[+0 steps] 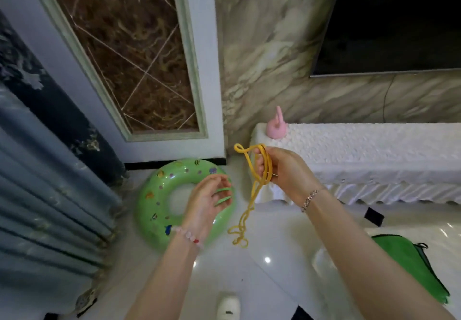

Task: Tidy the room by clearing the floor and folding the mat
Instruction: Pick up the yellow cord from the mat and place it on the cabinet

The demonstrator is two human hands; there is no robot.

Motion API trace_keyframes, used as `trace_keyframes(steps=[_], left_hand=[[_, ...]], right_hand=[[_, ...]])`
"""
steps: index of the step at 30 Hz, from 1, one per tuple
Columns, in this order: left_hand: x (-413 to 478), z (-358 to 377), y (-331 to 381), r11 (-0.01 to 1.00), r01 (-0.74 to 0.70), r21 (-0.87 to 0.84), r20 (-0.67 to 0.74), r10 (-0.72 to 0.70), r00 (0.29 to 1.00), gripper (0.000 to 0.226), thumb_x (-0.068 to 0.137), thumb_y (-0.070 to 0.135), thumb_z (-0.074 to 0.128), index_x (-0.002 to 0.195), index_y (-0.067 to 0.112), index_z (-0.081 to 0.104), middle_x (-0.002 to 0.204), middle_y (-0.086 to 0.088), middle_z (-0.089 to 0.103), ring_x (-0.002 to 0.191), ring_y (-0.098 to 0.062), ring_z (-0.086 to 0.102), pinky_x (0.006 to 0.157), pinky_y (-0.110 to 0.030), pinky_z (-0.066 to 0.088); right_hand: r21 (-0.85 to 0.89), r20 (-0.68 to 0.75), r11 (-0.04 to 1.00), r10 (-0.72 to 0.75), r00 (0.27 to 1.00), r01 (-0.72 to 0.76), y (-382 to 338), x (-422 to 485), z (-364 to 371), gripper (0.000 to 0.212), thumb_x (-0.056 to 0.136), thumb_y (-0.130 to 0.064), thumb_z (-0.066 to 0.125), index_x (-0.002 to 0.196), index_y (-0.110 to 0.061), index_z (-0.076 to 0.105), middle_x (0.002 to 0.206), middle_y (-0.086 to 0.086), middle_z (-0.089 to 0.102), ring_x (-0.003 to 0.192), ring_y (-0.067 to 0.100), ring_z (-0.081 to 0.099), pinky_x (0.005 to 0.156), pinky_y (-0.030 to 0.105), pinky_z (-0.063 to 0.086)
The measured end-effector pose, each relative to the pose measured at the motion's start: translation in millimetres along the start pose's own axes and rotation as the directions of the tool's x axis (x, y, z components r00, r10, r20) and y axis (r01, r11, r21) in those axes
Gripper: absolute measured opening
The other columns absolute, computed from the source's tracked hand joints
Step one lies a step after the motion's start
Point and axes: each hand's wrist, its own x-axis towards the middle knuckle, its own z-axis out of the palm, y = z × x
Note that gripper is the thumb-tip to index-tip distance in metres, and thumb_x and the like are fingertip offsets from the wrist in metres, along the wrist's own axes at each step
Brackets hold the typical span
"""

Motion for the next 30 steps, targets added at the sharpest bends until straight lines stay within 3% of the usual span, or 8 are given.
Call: trace_keyframes(steps=[14,20,25,30], left_hand=[[192,63,44,0.993,0.083,0.089,0.167,-0.097,0.981,0.018,0.094,0.008,0.043,0.085,0.011,0.058,0.070,-0.002,0.062,0.055,-0.009,0.059,0.059,-0.024,0.048],[278,112,51,0.994,0.070,0.086,0.150,-0.083,0.985,0.021,0.095,0.008,0.042,0.083,0.011,0.058,0.071,-0.003,0.061,0.055,-0.010,0.058,0.062,-0.026,0.046],[350,157,64,0.995,0.076,0.068,0.122,-0.084,0.989,0.018,0.095,0.011,0.043,0.090,0.011,0.060,0.088,-0.006,0.064,0.070,-0.016,0.057,0.071,-0.031,0.048],[401,185,77,0.998,0.040,0.050,0.060,-0.043,0.997,0.018,0.095,0.010,0.044,0.092,0.014,0.061,0.093,-0.006,0.065,0.078,-0.017,0.058,0.074,-0.030,0.047]], right_hand=[[0.042,-0.209,0.999,0.010,0.978,-0.001,-64,163,-50,0.033,0.096,-0.014,0.036,0.076,-0.009,0.061,0.044,-0.006,0.039,0.039,0.008,0.035,0.051,0.022,0.029],[0.005,-0.155,1.000,-0.011,0.988,0.012,-98,244,-92,0.032,0.097,-0.014,0.033,0.079,-0.007,0.058,0.042,-0.007,0.034,0.038,0.007,0.028,0.049,0.021,0.027],[-0.019,-0.064,1.000,0.024,0.998,-0.025,-129,313,-126,0.039,0.096,-0.016,0.035,0.066,-0.011,0.059,0.046,-0.004,0.027,0.040,0.009,0.023,0.044,0.020,0.032],[-0.050,0.021,0.996,0.068,0.997,-0.067,-162,371,-145,0.036,0.098,-0.018,0.030,0.074,-0.009,0.055,0.045,-0.008,0.024,0.037,0.006,0.021,0.051,0.024,0.028]])
